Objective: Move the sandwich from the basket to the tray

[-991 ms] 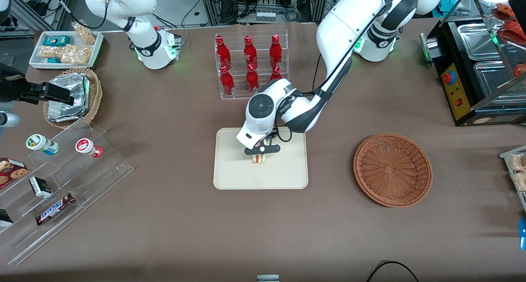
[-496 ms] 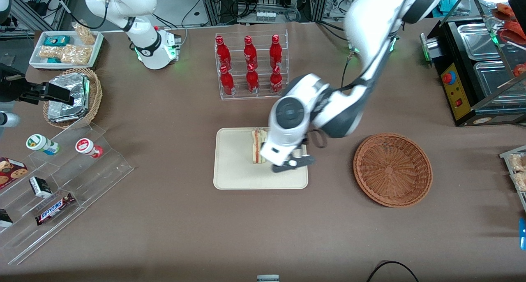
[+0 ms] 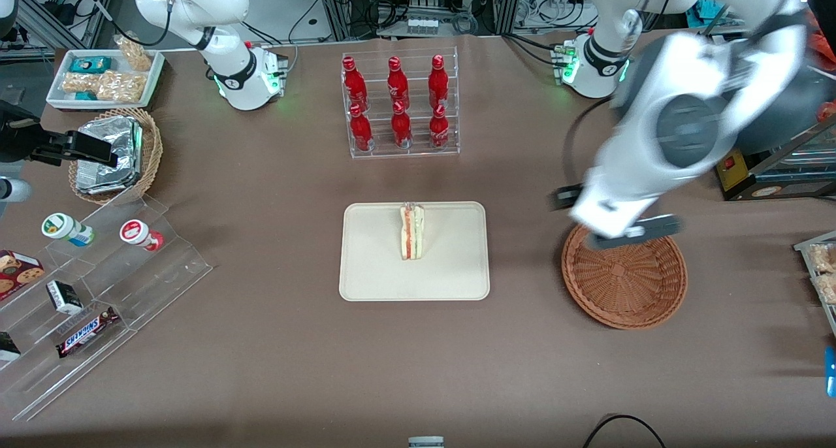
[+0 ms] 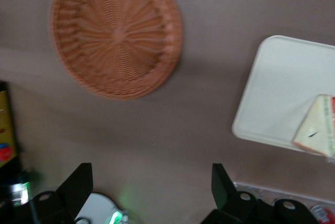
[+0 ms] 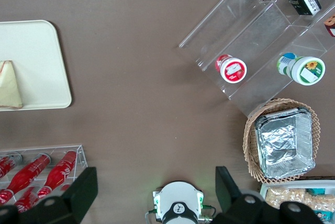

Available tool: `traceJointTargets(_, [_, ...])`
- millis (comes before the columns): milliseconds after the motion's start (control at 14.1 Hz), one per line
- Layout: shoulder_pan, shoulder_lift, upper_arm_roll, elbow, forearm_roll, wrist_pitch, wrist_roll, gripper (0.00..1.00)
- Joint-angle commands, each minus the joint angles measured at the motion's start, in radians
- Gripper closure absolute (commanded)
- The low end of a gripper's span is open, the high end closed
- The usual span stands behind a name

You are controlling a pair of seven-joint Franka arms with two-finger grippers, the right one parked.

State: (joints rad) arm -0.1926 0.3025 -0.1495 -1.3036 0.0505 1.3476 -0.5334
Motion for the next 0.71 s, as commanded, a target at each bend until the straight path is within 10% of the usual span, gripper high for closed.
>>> traceJointTargets(0, [0.154, -0.121, -0.001, -0.051, 0.012, -0.082, 0.186, 0.0])
traceJointTargets(283, [0.388, -0.21, 0.002, -0.046, 0.023, -0.165, 0.516, 0.0])
traceJointTargets(637, [0.389, -0.21, -0.059, -0.03, 0.077, -0.2, 0.467, 0.0])
